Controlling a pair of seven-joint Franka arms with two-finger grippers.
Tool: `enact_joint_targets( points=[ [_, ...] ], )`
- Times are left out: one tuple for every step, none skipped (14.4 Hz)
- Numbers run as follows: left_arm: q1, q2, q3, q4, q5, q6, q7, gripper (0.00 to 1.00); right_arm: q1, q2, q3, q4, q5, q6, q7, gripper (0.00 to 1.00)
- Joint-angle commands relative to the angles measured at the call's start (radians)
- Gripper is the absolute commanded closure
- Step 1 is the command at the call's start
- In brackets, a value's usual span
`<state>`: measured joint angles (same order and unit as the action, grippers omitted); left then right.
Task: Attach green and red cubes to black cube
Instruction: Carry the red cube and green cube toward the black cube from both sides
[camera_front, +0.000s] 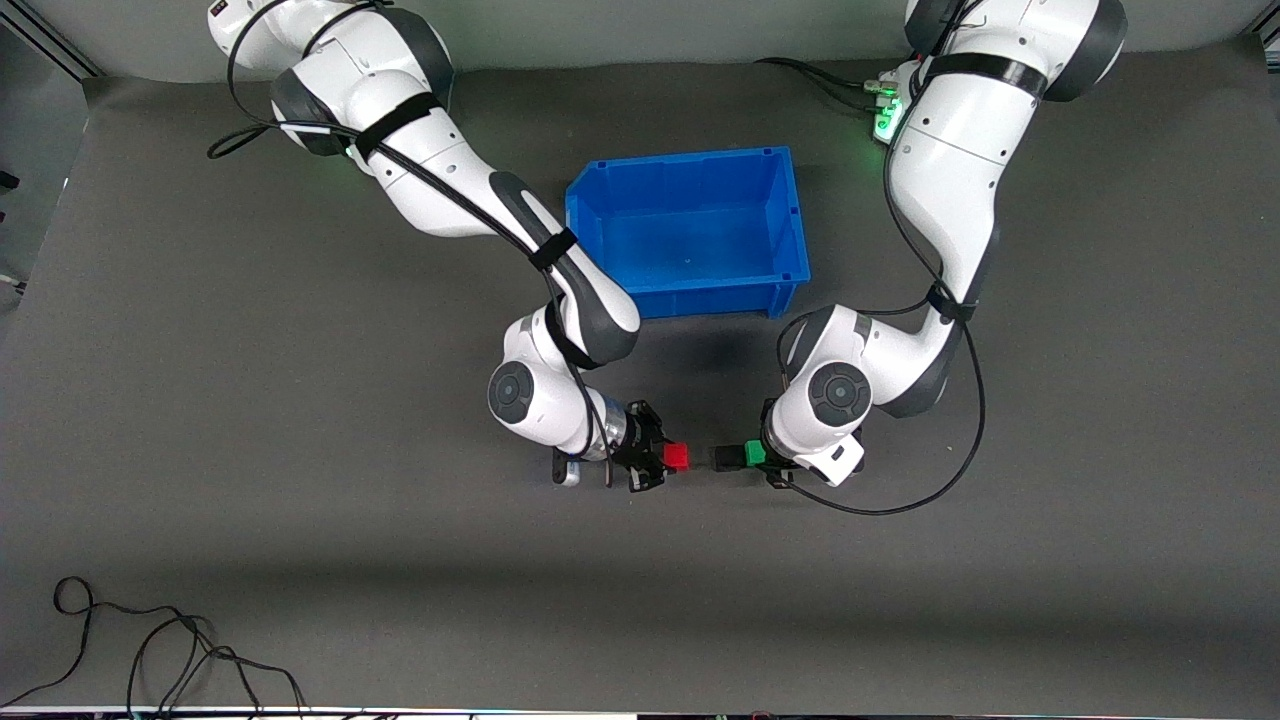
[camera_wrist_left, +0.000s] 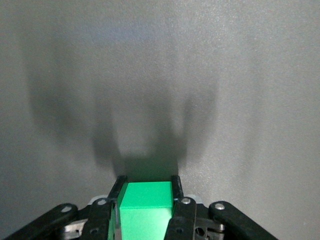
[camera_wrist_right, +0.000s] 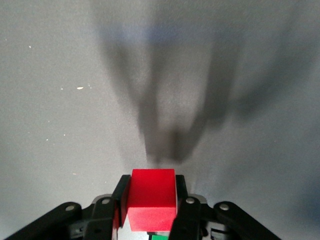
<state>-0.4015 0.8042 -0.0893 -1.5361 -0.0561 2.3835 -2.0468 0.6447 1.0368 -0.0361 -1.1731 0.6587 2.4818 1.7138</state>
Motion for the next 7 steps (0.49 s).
enact_joint_targets(
  points=[
    [-0.020,0.024,0.014,0.045,-0.008,-0.027,-0.036,1.00,0.024,0.057,-0.010,0.073,0.015,0.029,0.047,0.84],
    [-0.026,0.024,0.014,0.048,-0.010,-0.027,-0.038,1.00,0.030,0.066,-0.010,0.090,0.015,0.029,0.050,0.84],
    [-0.033,0.026,0.014,0.054,-0.010,-0.027,-0.039,1.00,0.030,0.078,-0.010,0.098,0.015,0.031,0.052,0.84],
    [-0.034,0.032,0.014,0.062,-0.010,-0.027,-0.050,1.00,0.032,0.081,-0.010,0.102,0.015,0.034,0.052,0.84],
    [-0.037,0.041,0.014,0.069,-0.004,-0.027,-0.074,1.00,0.032,0.083,-0.010,0.102,0.016,0.045,0.052,0.84],
    [-0.040,0.047,0.014,0.076,-0.002,-0.029,-0.078,1.00,0.042,0.085,-0.010,0.102,0.016,0.051,0.056,0.84],
    [-0.040,0.052,0.014,0.079,-0.001,-0.029,-0.078,1.00,0.046,0.089,-0.010,0.104,0.016,0.049,0.058,0.84]
  ],
)
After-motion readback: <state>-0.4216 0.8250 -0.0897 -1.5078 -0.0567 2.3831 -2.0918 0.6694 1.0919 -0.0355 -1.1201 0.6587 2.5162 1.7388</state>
